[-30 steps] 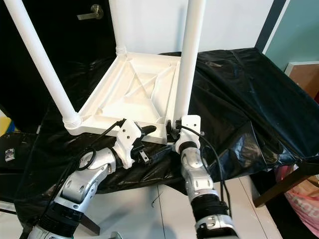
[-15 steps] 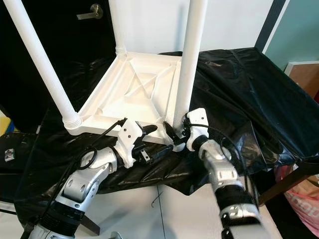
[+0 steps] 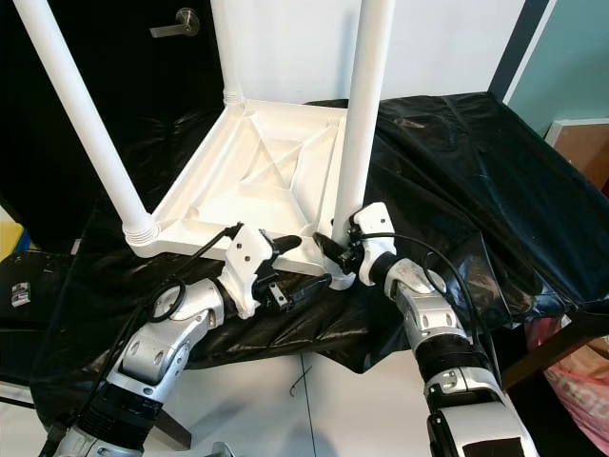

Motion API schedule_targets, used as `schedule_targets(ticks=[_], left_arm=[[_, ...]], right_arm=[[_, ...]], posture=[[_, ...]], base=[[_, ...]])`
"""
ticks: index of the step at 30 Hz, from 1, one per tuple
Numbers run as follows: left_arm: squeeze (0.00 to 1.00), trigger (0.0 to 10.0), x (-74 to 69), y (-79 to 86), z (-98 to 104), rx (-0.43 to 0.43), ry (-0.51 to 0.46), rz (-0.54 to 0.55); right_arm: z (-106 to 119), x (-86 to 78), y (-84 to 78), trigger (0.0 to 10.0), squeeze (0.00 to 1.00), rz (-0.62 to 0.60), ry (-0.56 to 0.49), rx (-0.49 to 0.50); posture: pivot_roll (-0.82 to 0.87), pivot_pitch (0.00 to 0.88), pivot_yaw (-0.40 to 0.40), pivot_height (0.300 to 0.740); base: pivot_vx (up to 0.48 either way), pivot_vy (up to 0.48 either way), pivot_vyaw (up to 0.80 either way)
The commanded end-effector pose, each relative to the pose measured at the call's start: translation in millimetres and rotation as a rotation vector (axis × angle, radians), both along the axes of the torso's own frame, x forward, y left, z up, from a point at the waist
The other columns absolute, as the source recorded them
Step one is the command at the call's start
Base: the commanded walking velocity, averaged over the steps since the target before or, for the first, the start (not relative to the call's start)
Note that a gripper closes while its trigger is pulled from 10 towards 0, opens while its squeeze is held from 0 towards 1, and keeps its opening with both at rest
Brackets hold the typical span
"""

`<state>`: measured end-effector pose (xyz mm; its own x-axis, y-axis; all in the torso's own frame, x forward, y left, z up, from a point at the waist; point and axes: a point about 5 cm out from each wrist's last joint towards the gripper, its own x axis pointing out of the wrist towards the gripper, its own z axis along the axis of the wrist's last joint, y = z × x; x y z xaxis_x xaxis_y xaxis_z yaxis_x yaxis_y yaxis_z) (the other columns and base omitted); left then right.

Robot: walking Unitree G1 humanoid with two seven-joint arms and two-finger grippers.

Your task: Building children table

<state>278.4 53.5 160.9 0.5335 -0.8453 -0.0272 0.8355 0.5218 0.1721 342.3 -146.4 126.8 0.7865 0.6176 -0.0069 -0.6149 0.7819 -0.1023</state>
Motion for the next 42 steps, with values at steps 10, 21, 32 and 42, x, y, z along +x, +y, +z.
schedule_targets(ticks=[10,21,32,42], left_arm=[[0.0,10.0,-3.4,1.5,-4,0.005,0.009,0.04],[0.0,10.0,-8.1,1.7,-8,0.007,0.026,0.038],[0.0,10.0,-8.7,-1.4,-7,0.003,0.029,0.03],[0.0,10.0,-7.6,0.7,-6,0.009,0.024,0.041]], right_arm=[[-16,-0.3,-2.4,10.0,0.0,-0.177,0.078,0.009],[-22,-5.6,7.4,10.0,0.0,-0.516,0.122,0.097],[-23,-16.8,29.5,10.0,0.0,-0.721,0.148,0.197],[-12,-18.6,42.5,10.0,0.0,-0.681,0.115,0.21]], posture=[[0.0,0.0,-0.038,0.74],[0.0,0.018,-0.039,0.74],[0.0,0.015,-0.04,0.74],[0.01,0.015,-0.045,0.74]], base=[[0.0,0.0,0.0],[0.0,0.0,0.0],[0.0,0.0,0.0],[0.0,0.0,0.0]])
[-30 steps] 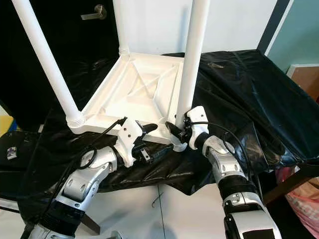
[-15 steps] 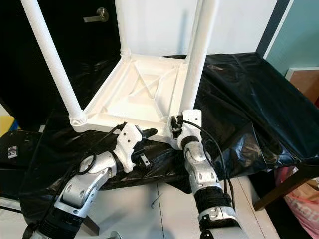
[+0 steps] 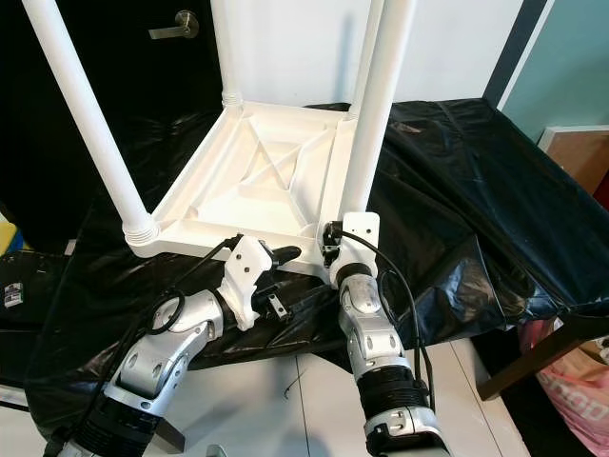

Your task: Building children table

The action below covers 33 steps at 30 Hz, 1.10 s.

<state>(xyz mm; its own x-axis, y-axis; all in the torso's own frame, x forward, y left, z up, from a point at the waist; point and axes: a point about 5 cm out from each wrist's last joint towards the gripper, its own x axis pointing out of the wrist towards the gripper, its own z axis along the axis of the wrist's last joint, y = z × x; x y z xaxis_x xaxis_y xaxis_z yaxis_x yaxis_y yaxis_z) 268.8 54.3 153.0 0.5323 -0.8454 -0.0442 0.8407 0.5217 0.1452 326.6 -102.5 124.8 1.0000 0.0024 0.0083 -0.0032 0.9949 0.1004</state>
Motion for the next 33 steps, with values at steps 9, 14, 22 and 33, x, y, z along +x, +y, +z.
schedule_targets(ticks=[9,14,22,33], left_arm=[[0.0,10.0,0.7,0.5,0,0.008,-0.005,0.049],[0.0,10.0,-0.1,-0.2,0,0.008,-0.002,0.048],[0.0,10.0,1.8,-0.8,0,0.008,-0.001,0.042],[0.0,10.0,4.3,-1.7,2,0.013,-0.012,0.034]], right_arm=[[-4,-6.4,-8.0,10.0,1.0,0.073,0.003,0.008],[-5,-11.4,-14.5,10.0,1.0,0.237,-0.032,-0.013],[2,-8.8,-38.9,10.0,0.0,0.54,-0.04,-0.097],[11,9.2,-45.0,10.0,0.0,0.709,-0.028,-0.212]], posture=[[0.0,0.019,-0.052,0.74],[0.0,0.02,-0.052,0.74],[-0.01,0.015,-0.047,0.74],[0.0,0.002,-0.039,0.74]], base=[[0.0,0.0,0.0],[0.0,0.0,0.0],[0.0,0.0,0.0],[0.0,0.0,0.0]])
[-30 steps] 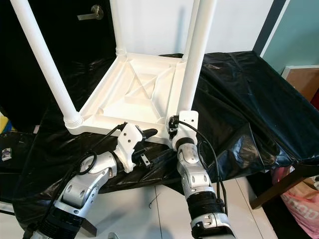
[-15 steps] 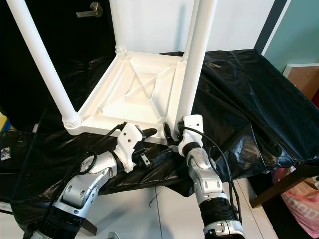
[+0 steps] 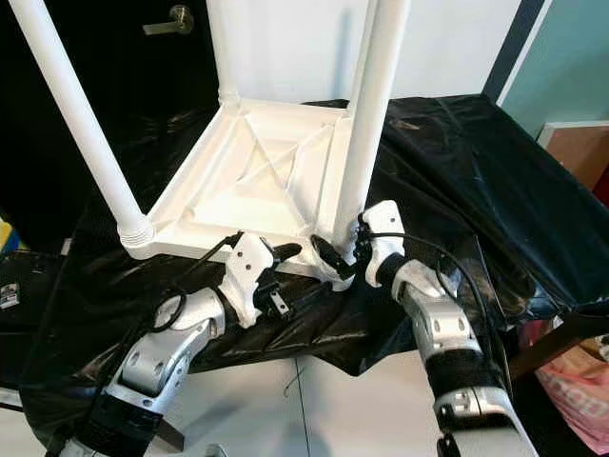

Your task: Building children table

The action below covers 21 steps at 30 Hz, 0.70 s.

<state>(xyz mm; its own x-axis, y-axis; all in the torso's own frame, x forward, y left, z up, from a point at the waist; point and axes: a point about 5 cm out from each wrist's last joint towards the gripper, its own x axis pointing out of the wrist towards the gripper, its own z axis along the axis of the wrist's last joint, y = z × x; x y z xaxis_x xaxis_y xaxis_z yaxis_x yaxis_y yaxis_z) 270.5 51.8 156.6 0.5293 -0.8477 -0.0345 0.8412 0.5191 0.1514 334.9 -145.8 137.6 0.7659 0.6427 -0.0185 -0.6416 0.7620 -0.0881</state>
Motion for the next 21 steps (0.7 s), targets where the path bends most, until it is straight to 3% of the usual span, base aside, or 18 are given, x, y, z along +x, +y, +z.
schedule_targets(ticks=[1,2,3,15,16,21], left_arm=[[0.0,10.0,3.1,1.2,-1,0.018,-0.003,0.039],[0.0,10.0,3.1,1.2,-1,0.018,-0.003,0.039],[0.0,10.0,3.5,1.6,-1,0.019,-0.004,0.042],[0.0,10.0,1.4,3.7,-2,0.018,-0.002,0.058],[0.0,10.0,1.1,3.7,-2,0.018,-0.001,0.057],[0.0,10.0,1.1,3.9,-2,0.018,0.0,0.056]], right_arm=[[-4,1.7,-1.5,1.6,0.0,0.022,0.009,-0.034],[-4,1.7,-1.5,1.6,0.0,0.022,0.009,-0.034],[-5,2.1,-1.8,0.0,0.0,0.031,0.016,-0.039],[-27,-2.4,-8.2,0.0,0.0,0.069,0.088,-0.074],[-29,-2.3,-8.5,10.0,0.0,0.053,0.097,-0.059],[-33,-2.9,-5.7,10.0,0.0,-0.007,0.112,-0.025]], posture=[[0.0,0.002,-0.041,0.74],[0.0,0.002,-0.041,0.74],[0.0,0.002,-0.041,0.74],[0.01,0.006,-0.051,0.74],[0.01,0.007,-0.049,0.74],[0.01,0.01,-0.046,0.74]], base=[[0.0,0.0,0.0],[0.0,0.0,0.0],[0.0,0.0,0.0],[0.0,0.0,0.0],[0.0,0.0,0.0],[0.0,0.0,0.0]])
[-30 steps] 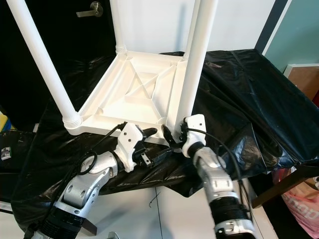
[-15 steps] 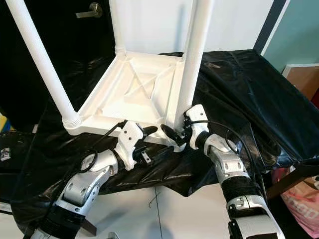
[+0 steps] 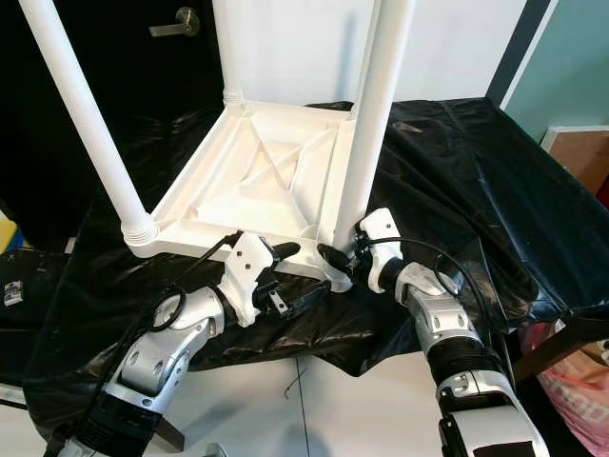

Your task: Building children table

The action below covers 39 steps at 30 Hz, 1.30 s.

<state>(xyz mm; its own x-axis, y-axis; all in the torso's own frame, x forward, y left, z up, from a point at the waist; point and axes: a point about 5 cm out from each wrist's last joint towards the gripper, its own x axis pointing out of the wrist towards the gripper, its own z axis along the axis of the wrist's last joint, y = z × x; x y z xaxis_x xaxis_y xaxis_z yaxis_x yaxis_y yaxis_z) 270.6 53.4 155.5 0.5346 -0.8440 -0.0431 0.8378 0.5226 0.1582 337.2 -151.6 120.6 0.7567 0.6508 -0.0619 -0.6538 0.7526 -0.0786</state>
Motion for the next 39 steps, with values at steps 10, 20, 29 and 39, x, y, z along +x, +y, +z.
schedule_targets(ticks=[10,20,29,39], left_arm=[[0.0,10.0,-1.5,1.9,-3,0.009,0.012,0.041],[0.0,10.0,-3.3,0.0,-3,0.004,0.02,0.033],[0.0,10.0,-2.2,2.2,-4,0.013,0.018,0.038],[0.0,10.0,-2.4,2.9,-3,0.014,0.015,0.039]], right_arm=[[-28,-2.2,9.3,10.0,0.0,-0.471,0.102,0.047],[-28,-13.9,39.5,10.0,0.0,-0.723,0.113,0.163],[-26,-17.1,46.0,10.0,0.0,-0.72,0.102,0.142],[-18,-15.9,46.4,10.0,1.0,-0.71,0.054,0.144]], posture=[[0.01,0.023,-0.038,0.74],[0.0,0.021,-0.04,0.74],[0.01,0.014,-0.047,0.74],[0.02,0.0,-0.052,0.74]], base=[[0.0,0.0,0.0],[0.0,0.0,0.0],[0.0,0.0,0.0],[0.0,0.0,0.0]])
